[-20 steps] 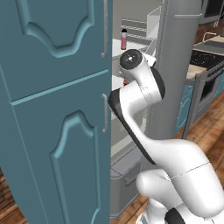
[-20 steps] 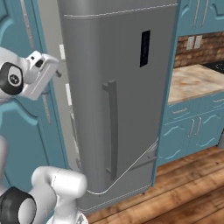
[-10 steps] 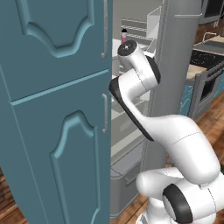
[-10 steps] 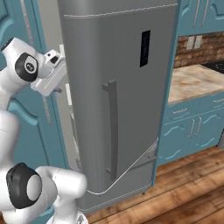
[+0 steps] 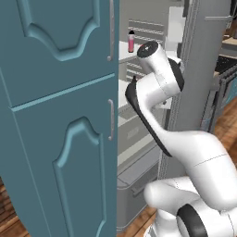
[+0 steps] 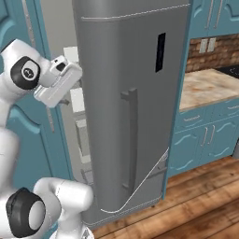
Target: Open the fridge, grab two sodas, and place both sodas inside the bowl with ice on the dining counter.
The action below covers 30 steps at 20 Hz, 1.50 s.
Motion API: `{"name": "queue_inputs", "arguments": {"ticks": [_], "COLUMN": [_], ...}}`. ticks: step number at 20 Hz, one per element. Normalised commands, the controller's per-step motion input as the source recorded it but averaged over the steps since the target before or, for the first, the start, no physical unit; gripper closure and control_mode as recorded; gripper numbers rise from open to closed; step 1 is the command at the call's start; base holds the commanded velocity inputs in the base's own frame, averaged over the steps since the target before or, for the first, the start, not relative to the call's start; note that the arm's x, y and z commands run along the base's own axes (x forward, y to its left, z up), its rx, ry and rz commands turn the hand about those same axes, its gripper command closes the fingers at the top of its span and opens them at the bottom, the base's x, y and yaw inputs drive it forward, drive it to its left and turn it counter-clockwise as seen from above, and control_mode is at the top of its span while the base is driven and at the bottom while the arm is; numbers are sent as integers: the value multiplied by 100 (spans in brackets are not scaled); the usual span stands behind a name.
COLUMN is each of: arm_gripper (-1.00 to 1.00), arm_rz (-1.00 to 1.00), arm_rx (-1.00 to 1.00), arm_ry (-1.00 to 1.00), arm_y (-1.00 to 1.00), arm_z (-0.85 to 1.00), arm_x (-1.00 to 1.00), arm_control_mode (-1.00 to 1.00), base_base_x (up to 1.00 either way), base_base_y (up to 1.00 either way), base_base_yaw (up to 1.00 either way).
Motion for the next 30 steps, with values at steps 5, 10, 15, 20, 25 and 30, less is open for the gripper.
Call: {"name": "queue_inputs", "arguments": {"ticks": [5,10,15,20,25,30], "arm_gripper": [-100,-100,-100,-100,-100,-100], "arm_rz": [-6,-1,1,6,10,16], "arm_rx": [4,8,11,13,13,8], "arm_ry": [-3,0,0,0,0,0], "arm_y": [-80,-98,-100,-100,-100,-100], "arm_z": [0,0,0,0,0,0], "arm_x": [-74,-36,9,29,39,41], "arm_control_mode": [-100,-100,-100,-100,-100,-100], "base_base_x": [0,0,0,0,0,0], "base_base_y": [0,0,0,0,0,0], "base_base_yaw": [0,0,0,0,0,0]}}
